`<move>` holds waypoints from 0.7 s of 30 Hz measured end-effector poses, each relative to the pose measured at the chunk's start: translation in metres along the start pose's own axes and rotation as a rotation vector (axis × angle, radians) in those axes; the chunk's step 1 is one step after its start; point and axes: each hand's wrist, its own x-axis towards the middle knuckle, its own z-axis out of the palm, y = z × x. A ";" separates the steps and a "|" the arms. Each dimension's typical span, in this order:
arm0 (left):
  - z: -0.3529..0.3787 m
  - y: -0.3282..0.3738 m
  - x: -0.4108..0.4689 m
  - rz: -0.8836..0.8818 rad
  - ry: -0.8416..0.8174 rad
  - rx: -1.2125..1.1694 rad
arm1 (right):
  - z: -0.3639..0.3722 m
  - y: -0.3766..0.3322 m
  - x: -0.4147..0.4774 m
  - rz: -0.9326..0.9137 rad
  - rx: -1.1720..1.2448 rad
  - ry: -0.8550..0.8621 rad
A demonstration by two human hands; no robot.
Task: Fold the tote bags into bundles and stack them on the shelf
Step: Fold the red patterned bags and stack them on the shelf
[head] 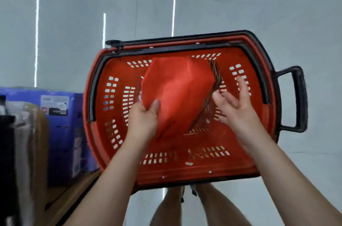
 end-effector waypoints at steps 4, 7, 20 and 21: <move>-0.046 0.045 -0.062 -0.094 -0.005 -0.285 | -0.017 -0.012 -0.072 0.103 -0.220 -0.054; -0.075 0.079 -0.116 -0.127 -0.015 -0.453 | -0.026 -0.033 -0.131 0.110 -0.172 -0.126; -0.176 0.258 -0.319 -0.046 0.110 -1.202 | -0.052 -0.183 -0.361 -0.800 -0.838 -0.292; -0.179 0.268 -0.332 -0.046 0.084 -1.270 | -0.059 -0.183 -0.362 -0.903 -0.743 -0.201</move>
